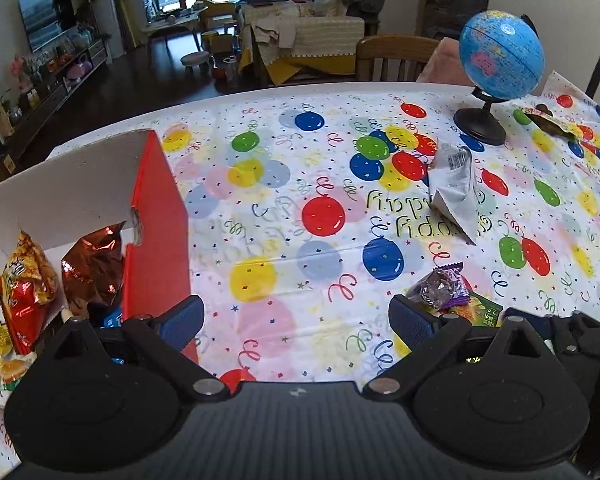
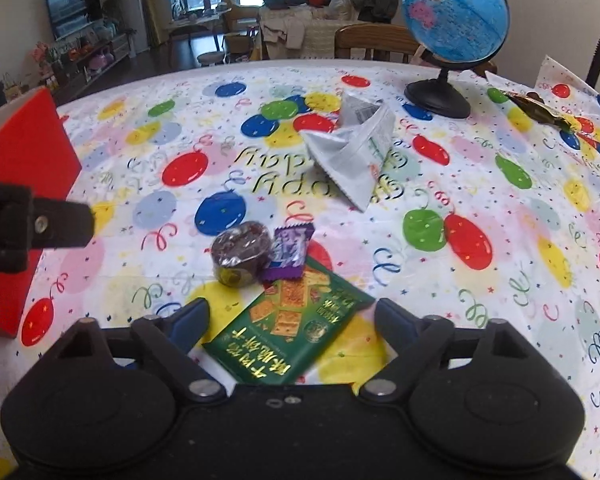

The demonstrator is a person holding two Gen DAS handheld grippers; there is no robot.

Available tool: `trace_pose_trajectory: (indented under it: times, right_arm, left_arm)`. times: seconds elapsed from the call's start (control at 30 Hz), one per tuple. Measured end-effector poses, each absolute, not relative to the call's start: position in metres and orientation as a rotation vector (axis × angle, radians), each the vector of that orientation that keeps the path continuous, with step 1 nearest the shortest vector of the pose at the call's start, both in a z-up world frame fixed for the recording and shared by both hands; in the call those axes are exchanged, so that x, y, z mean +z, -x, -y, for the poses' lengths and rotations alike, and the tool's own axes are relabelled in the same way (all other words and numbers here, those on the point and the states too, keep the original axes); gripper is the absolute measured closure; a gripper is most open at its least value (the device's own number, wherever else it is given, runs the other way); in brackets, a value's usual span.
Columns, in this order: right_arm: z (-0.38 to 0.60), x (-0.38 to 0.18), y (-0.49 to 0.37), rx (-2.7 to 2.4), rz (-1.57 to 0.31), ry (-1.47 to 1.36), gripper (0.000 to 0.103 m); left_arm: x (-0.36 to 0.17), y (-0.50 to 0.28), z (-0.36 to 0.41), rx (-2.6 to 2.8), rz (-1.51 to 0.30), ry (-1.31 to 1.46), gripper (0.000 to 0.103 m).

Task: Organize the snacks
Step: 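Grasp foil chocolate ball with left tool while right tool grasps green cracker packet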

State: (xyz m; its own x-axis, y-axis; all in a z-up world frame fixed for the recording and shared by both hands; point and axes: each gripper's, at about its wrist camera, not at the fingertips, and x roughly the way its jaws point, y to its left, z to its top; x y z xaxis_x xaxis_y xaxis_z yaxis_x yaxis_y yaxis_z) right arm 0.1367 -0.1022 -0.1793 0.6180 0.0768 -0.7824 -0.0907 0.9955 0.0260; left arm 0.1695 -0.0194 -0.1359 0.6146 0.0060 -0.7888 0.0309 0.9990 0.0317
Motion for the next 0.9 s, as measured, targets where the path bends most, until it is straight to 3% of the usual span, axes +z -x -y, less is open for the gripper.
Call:
trace_pose_trajectory:
  times: [0.13,0.3,0.47,0.8,0.9]
  right_arm:
    - [0.101,-0.180,-0.134,0.085,-0.898,0.029,0.025]
    - [0.107,-0.176,-0.133,0.076,-0.898,0.028,0.045]
    - [0.123,-0.172,-0.132,0.084,-0.902,0.014,0.056]
    - [0.163,-0.164,-0.121,0.060,-0.869,0.033,0.063]
    - [0.169,-0.164,-0.119,0.053,-0.860,0.027,0.063]
  left_arm:
    - [-0.139,-0.173,0.026,-0.036,-0.911,-0.061,0.004]
    - [-0.143,-0.176,0.035,-0.075,-0.926,-0.069,0.004]
    - [-0.148,-0.180,0.048,-0.138,-0.942,-0.079,0.004]
    - [-0.172,-0.195,0.080,-0.200,-0.980,-0.101,0.005]
    - [-0.179,-0.202,0.087,-0.209,-0.994,-0.097,0.017]
